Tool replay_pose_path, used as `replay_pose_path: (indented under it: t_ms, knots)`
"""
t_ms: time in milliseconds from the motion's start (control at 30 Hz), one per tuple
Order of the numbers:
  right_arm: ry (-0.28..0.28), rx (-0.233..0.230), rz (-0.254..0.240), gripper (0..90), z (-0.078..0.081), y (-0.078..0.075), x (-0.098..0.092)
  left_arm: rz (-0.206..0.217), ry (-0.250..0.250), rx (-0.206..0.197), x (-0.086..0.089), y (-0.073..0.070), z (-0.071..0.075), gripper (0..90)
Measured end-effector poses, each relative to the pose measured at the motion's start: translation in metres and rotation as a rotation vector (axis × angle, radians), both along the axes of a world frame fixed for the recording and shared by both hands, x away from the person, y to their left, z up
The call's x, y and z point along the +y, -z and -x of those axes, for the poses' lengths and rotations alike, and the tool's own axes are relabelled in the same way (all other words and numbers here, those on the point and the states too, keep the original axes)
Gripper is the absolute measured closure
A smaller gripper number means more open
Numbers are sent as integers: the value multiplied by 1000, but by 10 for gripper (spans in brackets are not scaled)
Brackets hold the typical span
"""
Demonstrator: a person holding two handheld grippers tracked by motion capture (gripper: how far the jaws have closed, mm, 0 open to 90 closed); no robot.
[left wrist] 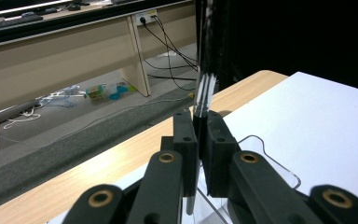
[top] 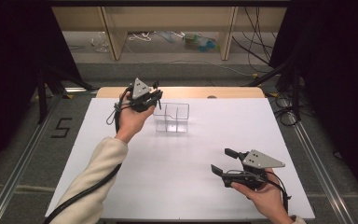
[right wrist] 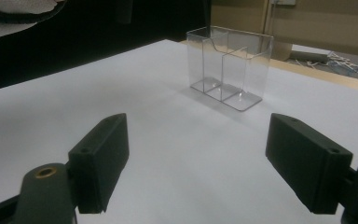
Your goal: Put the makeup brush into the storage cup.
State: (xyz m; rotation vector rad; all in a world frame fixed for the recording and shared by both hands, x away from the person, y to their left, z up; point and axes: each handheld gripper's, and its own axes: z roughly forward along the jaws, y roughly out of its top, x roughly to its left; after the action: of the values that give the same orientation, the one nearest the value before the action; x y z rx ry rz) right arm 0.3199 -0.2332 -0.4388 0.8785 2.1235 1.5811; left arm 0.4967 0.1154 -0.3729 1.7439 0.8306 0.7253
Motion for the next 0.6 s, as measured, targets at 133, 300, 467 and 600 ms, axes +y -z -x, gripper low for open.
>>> replay_pose_path:
  t_ms: [133, 300, 467, 600]
  knots:
    - [-3, -3, 0, 227, 0, 0, 0, -11, 5, -18, 0, 1, -1, 855]
    - [-11, -10, -18, 227, -1, 2, 2, -5, -1, 6, 0, 3, -1, 855]
    - [-4, -10, 1, 228, -1, 1, 1, -7, 1, 6, -1, 3, -1, 855]
    - [-6, -7, 5, 227, -1, 1, 1, -21, 6, -15, 0, 3, -4, 855]
